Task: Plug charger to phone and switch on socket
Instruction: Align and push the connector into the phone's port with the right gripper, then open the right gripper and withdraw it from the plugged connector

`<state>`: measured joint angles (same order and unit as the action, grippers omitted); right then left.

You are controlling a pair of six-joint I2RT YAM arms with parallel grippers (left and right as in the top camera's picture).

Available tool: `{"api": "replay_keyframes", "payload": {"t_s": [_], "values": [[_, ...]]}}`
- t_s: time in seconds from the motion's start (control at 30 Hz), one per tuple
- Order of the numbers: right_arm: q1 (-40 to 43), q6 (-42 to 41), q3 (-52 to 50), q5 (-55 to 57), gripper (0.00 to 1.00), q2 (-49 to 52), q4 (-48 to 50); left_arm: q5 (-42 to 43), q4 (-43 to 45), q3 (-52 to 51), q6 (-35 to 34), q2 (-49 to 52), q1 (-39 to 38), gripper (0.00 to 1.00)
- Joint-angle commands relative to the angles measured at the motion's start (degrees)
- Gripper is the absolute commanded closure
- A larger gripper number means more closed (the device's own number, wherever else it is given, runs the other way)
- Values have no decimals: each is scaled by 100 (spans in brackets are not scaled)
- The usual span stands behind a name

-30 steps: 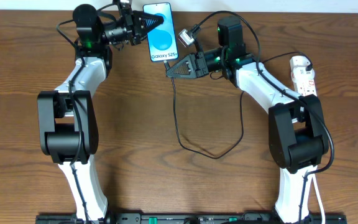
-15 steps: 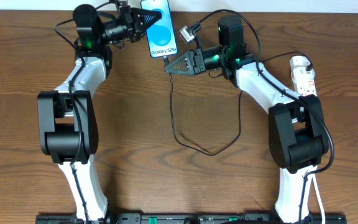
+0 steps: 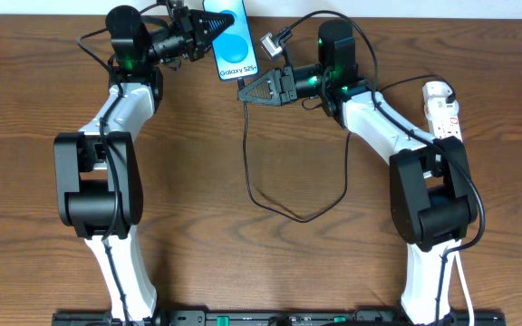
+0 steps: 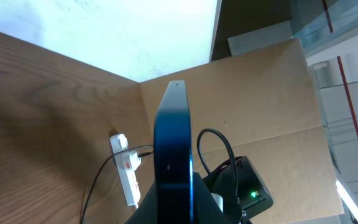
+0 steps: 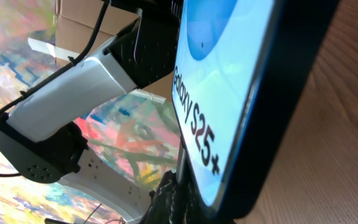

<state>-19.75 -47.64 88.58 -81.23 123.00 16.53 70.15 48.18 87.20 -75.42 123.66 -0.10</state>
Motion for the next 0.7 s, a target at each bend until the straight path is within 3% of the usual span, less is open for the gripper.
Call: {"api": "replay_keyframes", "payload": {"t_s": [0.0,0.07,0.27,0.43,0.53,0.67], "values": [[-46,-11,66,214,99,-7,85,417,33,35,107,-203,-63,93],[-50,17,66,-11,95,-7,83,422,33,35,107,-203,-57,92],[24,293,66,-573,63,-7,52,420,31,35,127,-203,9,93],[199,361,55,-627,52,-7,35,542,31,31,127,-203,122,92],[354,459,52,-492,40,-7,15,719,31,20,144,-203,181,93],[544,1029,52,-22,35,-7,-728,833,-175,-66,396,-203,179,93]]}}
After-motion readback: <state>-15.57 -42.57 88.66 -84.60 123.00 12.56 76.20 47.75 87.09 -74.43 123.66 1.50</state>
